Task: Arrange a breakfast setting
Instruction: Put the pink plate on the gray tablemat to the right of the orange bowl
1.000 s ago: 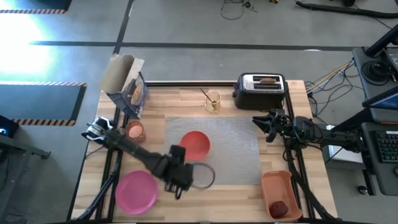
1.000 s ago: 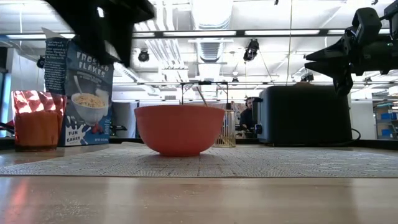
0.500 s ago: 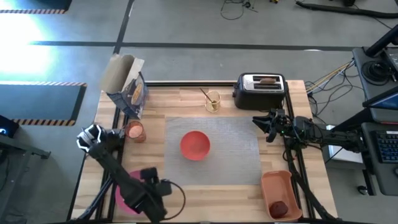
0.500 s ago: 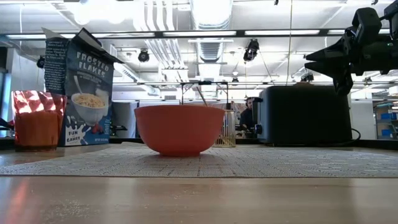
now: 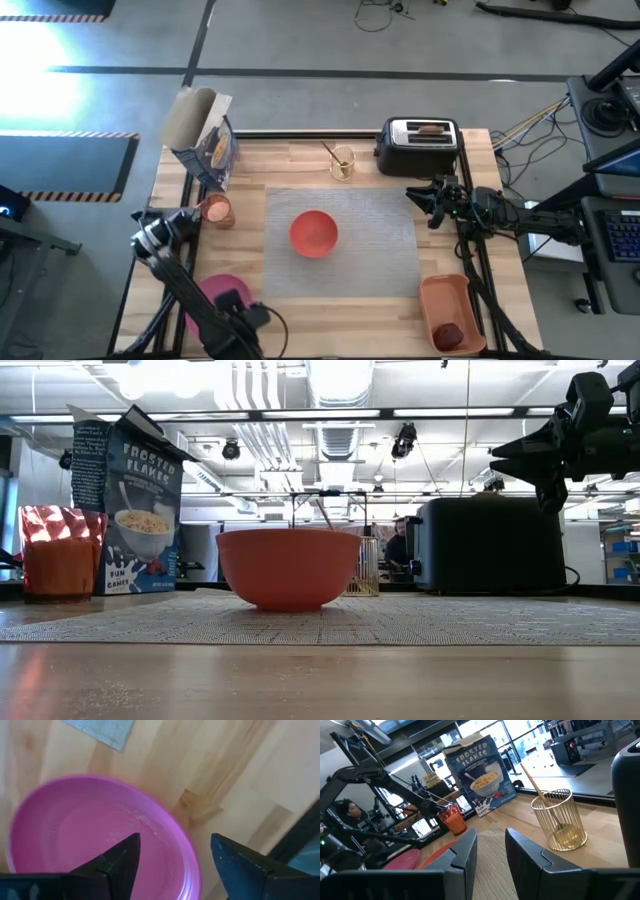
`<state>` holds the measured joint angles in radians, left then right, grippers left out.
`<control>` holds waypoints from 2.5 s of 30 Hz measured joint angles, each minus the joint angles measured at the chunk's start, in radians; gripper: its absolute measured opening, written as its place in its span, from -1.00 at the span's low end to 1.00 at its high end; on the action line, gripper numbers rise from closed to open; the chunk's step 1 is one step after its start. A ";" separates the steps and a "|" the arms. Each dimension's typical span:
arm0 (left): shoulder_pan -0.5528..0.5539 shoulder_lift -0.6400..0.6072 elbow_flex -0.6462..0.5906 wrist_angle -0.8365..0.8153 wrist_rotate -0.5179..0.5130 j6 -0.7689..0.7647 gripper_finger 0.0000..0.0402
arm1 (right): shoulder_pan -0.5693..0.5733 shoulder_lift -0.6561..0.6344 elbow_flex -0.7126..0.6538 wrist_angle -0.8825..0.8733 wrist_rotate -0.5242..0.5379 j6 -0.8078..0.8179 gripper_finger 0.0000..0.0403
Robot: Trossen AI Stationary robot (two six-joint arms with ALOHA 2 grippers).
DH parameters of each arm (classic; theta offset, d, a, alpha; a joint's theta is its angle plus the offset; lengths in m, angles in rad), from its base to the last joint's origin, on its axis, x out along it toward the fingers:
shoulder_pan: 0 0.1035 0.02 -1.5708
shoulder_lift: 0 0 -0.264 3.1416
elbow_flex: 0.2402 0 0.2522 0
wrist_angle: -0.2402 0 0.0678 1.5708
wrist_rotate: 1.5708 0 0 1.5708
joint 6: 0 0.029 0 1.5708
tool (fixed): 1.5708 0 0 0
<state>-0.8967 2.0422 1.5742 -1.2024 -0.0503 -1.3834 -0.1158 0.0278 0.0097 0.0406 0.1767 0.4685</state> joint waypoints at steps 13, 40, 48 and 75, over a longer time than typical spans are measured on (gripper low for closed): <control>-0.025 0.100 0.002 0.015 -0.010 0.070 0.37 | 0.000 0.000 0.000 0.000 0.000 0.000 -0.55; -0.030 0.107 0.007 0.015 0.071 0.117 -0.96 | 0.000 0.000 0.000 0.000 0.000 0.000 -0.55; -0.032 0.108 0.081 -0.009 0.092 0.144 -0.95 | 0.000 0.000 0.000 0.000 0.000 0.000 -0.55; 0.017 0.108 0.581 -0.164 -0.273 0.635 -0.99 | 0.000 0.000 0.000 0.000 0.000 0.000 -0.55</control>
<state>-0.8798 2.1498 2.1547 -1.3666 -0.3237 -0.7480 -0.1158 0.0277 0.0097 0.0406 0.1768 0.4686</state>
